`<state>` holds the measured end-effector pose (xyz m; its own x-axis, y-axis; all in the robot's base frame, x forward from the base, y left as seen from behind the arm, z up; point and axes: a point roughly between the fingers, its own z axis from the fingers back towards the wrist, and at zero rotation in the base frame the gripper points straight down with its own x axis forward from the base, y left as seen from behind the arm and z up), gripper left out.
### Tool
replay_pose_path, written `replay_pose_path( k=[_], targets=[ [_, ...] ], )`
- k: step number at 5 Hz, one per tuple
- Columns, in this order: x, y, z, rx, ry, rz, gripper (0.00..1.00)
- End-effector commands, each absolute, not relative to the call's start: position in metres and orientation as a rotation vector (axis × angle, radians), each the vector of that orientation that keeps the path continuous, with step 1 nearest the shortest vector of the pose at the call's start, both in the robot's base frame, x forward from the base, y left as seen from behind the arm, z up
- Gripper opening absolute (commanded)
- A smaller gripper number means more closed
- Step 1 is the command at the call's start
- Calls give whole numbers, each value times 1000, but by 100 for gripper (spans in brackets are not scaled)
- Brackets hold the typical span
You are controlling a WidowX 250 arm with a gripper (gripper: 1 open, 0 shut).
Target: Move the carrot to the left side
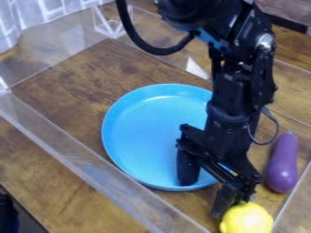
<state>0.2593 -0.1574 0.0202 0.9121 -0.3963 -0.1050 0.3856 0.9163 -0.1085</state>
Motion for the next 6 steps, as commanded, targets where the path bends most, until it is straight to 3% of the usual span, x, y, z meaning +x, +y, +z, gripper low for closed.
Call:
replay_pose_path(
  k=[1, 4, 5, 6],
  targets=[
    [241, -178, 21, -87, 120, -530, 100],
    [242, -186, 17, -78, 143, -713, 100],
    [240, -184, 15, -80, 144, -715, 0],
    [241, -181, 15, -81, 144, -719, 0]
  ],
)
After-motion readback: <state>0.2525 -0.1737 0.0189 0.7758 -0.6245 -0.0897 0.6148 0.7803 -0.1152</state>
